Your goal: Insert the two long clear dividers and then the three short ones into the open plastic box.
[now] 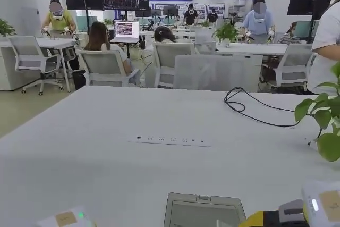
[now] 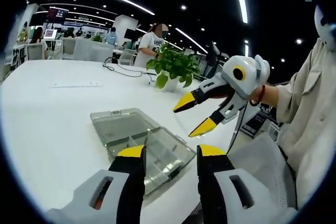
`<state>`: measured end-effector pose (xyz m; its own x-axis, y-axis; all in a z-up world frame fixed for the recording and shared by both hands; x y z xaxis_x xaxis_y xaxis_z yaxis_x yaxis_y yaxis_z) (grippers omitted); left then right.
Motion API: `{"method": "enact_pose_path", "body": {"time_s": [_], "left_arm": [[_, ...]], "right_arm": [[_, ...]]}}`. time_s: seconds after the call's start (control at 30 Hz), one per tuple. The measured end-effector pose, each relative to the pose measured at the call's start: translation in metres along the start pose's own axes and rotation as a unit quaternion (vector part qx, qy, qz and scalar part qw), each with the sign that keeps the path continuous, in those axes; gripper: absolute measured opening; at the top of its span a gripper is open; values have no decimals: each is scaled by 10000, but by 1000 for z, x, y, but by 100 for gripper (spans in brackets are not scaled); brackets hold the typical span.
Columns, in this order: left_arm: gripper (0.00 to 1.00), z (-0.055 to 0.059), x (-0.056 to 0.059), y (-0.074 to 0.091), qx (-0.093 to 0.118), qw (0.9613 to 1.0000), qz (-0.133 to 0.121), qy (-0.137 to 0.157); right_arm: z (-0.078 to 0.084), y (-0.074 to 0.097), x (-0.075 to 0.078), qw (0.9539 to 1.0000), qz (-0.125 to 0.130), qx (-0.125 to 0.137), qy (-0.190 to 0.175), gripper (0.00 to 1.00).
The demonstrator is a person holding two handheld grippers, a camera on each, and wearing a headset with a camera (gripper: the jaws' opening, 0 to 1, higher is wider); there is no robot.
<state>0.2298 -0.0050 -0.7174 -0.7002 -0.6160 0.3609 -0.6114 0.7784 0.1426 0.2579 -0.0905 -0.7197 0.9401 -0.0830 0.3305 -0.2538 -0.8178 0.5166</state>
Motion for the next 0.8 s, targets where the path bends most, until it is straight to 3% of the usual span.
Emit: {"method": "enact_pose_path", "body": {"time_s": [0.3, 0.53, 0.8], "left_arm": [[22, -1, 9, -6, 81, 9989, 192, 429], [10, -2, 14, -9, 174, 9979, 274, 563], [3, -2, 15, -13, 158, 9967, 276, 743]], "right_arm": [[-12, -8, -9, 9997, -117, 120, 153, 33], [-17, -12, -16, 9993, -184, 153, 285, 33], [-23, -13, -13, 9991, -58, 200, 368, 33]]}}
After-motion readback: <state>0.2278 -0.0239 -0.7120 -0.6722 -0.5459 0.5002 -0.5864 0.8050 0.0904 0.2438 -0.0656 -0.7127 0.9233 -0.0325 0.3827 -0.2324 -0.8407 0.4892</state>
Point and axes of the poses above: the centre of the closed fingertips' face, and the gripper's own axes: y roughly backward along the fingers, x roughly to its right, z roughly out of its underside, the point moved 2 cm from there along y, roughly backward along the fingers, and after that the axes turned 9 degrees about x, right-handed, at the moved point
